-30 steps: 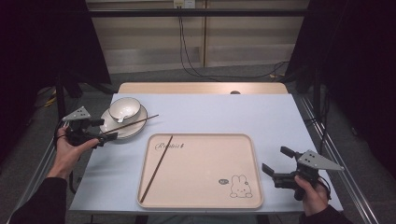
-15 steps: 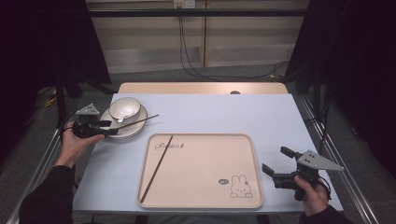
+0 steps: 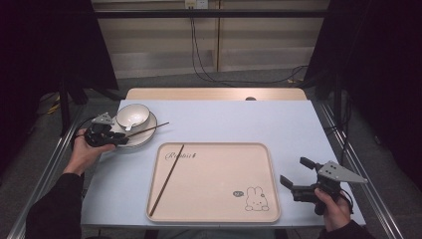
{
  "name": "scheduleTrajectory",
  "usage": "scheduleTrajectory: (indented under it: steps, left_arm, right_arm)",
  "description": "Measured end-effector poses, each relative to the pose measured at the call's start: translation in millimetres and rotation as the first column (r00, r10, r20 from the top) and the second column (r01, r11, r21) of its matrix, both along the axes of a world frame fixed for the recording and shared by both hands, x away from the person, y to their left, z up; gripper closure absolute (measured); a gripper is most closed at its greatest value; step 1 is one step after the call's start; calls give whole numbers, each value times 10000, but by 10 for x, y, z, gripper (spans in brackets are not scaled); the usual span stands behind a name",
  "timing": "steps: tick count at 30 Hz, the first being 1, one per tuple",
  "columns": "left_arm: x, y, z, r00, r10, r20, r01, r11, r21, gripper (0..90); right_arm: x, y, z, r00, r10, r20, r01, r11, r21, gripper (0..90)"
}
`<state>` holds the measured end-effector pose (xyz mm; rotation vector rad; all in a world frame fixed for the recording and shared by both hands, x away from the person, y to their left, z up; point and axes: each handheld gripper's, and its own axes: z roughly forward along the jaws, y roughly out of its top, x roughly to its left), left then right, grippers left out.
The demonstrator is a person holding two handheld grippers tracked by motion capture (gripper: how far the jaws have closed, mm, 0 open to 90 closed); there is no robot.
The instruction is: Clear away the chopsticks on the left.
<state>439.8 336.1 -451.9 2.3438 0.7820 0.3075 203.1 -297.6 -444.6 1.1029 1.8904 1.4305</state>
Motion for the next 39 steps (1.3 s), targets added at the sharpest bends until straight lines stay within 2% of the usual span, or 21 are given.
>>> scheduleTrajectory:
  steps: [2, 3, 5, 15, 16, 17, 20, 21, 23, 24, 27, 33, 39]
  left_arm:
    - [-3, -8, -4, 10000, 1, 82, -1, 10000, -20, 758]
    - [-7, -15, 12, 9999, -135, -5, 135, 9998, 146, 775]
    - [-12, -22, 7, 9999, -114, 34, 113, 9999, 63, 803]
    - [-60, -74, 55, 9992, -337, -211, 335, 9994, -76, 846]
    - [-66, -80, 63, 9993, -303, -226, 297, 9993, -242, 846]
    - [-72, -79, 78, 9995, -294, -131, 291, 9994, -184, 847]
    - [-87, -75, 108, 9995, -267, -191, 259, 9990, -364, 847]
    - [-98, -77, 123, 9989, -316, -355, 299, 9984, -486, 847]
    - [-126, -79, 154, 9995, -152, -262, 137, 9983, -563, 847]
    - [-154, -83, 174, 9987, -204, -472, 160, 9958, -902, 848]
    - [-184, -82, 202, 9987, -139, -484, 96, 9960, -886, 848]
    - [-305, -74, 287, 9970, -25, -780, -94, 9883, -1524, 849]
    - [-395, -106, 324, 9964, -119, -836, -26, 9852, -1712, 849]
  right_arm:
    - [0, 2, 0, 10000, 16, -32, -16, 10000, -34, 25]
    - [0, 1, 0, 10000, 17, -19, -17, 10000, -45, 25]
    - [-1, 1, 1, 10000, -2, -20, 2, 10000, -19, 25]
    - [-1, 1, 0, 10000, -12, -34, 12, 10000, -51, 25]
    - [-1, 1, 0, 10000, -12, -31, 12, 10000, -47, 25]
    - [-1, 1, 1, 10000, -21, -34, 21, 10000, -30, 25]
    - [-1, 1, 0, 10000, -7, -29, 7, 10000, -54, 25]
    - [-1, 1, 0, 10000, -7, -29, 7, 10000, -54, 25]
    - [-1, 2, 1, 10000, -11, -25, 11, 10000, -50, 25]
    - [0, 2, -1, 10000, -14, -38, 14, 10000, -49, 25]
    - [-1, 2, 0, 10000, 1, -34, -1, 10000, -41, 25]
    - [-2, 4, 2, 10000, -41, -2, 41, 10000, -53, 25]
    - [-2, 3, 1, 10000, -44, 6, 44, 10000, -69, 25]
